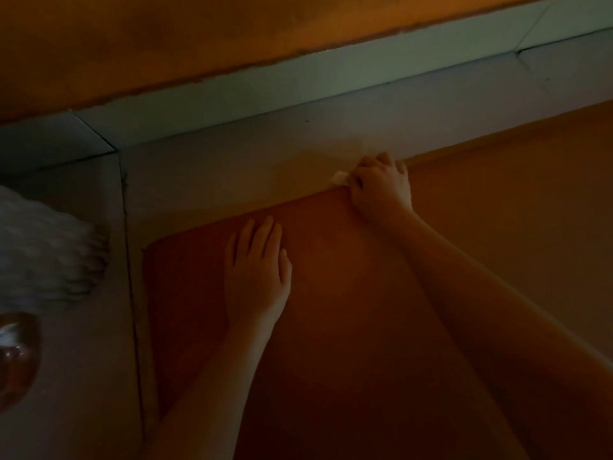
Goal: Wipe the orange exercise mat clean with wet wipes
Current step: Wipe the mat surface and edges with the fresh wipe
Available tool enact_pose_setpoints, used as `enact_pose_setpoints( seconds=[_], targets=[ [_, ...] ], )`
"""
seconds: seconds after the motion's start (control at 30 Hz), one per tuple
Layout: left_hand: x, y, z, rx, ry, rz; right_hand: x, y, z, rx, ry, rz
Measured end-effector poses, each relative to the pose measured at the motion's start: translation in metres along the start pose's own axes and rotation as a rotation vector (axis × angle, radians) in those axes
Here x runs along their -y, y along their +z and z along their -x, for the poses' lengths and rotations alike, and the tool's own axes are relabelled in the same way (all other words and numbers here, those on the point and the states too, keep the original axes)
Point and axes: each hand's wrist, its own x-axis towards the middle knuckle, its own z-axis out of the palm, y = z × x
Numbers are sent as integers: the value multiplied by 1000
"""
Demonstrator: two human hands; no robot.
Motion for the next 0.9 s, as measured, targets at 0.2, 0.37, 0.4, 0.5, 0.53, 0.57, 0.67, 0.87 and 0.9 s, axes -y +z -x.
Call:
enact_pose_setpoints(
  seconds=[0.2,0.37,0.4,0.5,0.53,0.57,0.67,0.87,0.9],
  targets=[
    [-11,-5,-9,33,-64,5,6,12,18,-128,75,-229],
    [-92,5,-59,72,-179,163,-57,-10,-6,-28,-95,-42],
    [-108,12,-65,87,-168,177,-71,-13,-7,-43,-63,-29],
    [-135,32,-73,36,-127,102,-116,-17,-7,-134,34,-48],
    [-136,37,-72,12,-121,64,-123,-16,-5,-177,49,-80],
    [-135,40,-70,0,-112,33,-126,-14,-2,-217,52,-103],
    [-136,38,-75,17,-83,-24,-122,-7,2,-286,56,-104],
    [-152,40,-101,35,-32,50,-123,-8,3,-299,75,-101],
    [-152,42,-100,22,-25,58,-122,-7,3,-302,77,-106]
  ],
)
